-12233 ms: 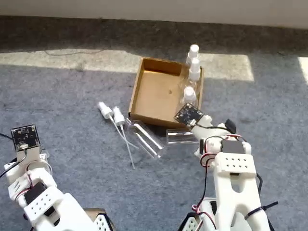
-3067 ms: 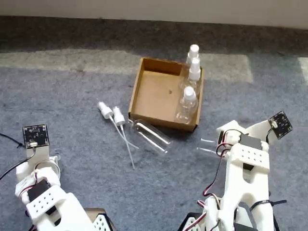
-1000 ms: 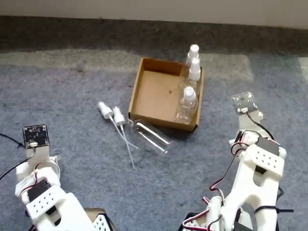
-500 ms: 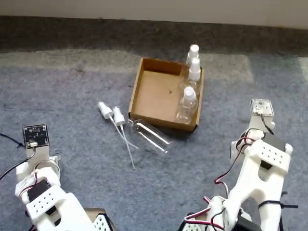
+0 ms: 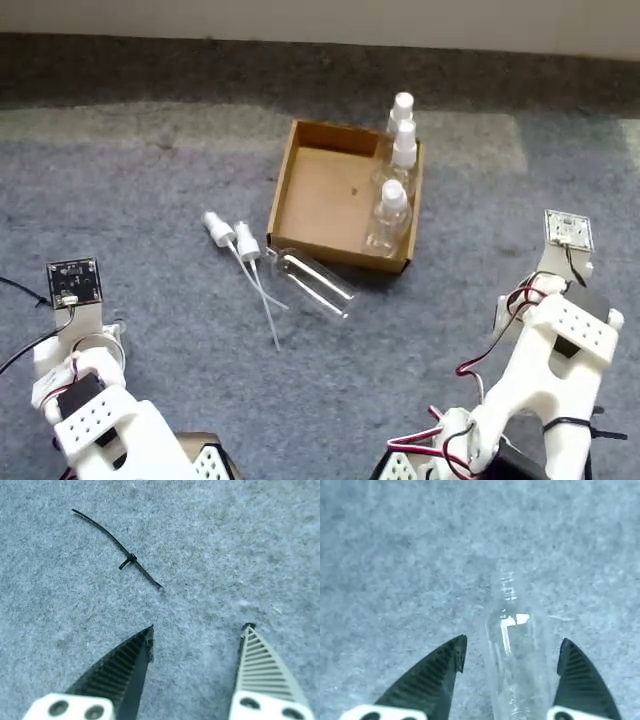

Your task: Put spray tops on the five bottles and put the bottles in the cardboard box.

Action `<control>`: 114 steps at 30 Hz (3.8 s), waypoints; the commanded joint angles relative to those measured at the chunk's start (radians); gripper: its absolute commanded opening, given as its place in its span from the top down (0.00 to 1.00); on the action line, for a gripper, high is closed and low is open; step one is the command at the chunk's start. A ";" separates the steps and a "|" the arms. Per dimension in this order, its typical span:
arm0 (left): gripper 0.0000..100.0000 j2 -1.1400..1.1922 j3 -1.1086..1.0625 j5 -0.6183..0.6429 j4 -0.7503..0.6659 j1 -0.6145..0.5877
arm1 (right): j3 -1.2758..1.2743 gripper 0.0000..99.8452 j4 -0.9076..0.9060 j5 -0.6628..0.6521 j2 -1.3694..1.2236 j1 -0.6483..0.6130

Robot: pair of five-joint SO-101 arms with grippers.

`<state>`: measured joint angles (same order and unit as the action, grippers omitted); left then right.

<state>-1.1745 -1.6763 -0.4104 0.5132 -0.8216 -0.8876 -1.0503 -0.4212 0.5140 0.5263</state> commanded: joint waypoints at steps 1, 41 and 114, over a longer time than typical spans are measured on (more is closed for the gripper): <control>0.74 -0.001 -0.016 -0.002 0.006 0.015 | 0.042 0.74 0.015 -0.021 -0.001 0.031; 0.74 -0.002 -0.016 -0.005 0.006 0.019 | -0.050 0.98 0.309 -0.338 -0.300 0.065; 0.74 -0.008 -0.002 -0.008 0.029 0.039 | 0.817 0.99 -0.170 -0.161 -0.886 -0.025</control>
<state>-1.1792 -1.6763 -0.4089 0.5301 -0.8048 -0.0453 -1.2252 -0.6805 -0.4204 0.5002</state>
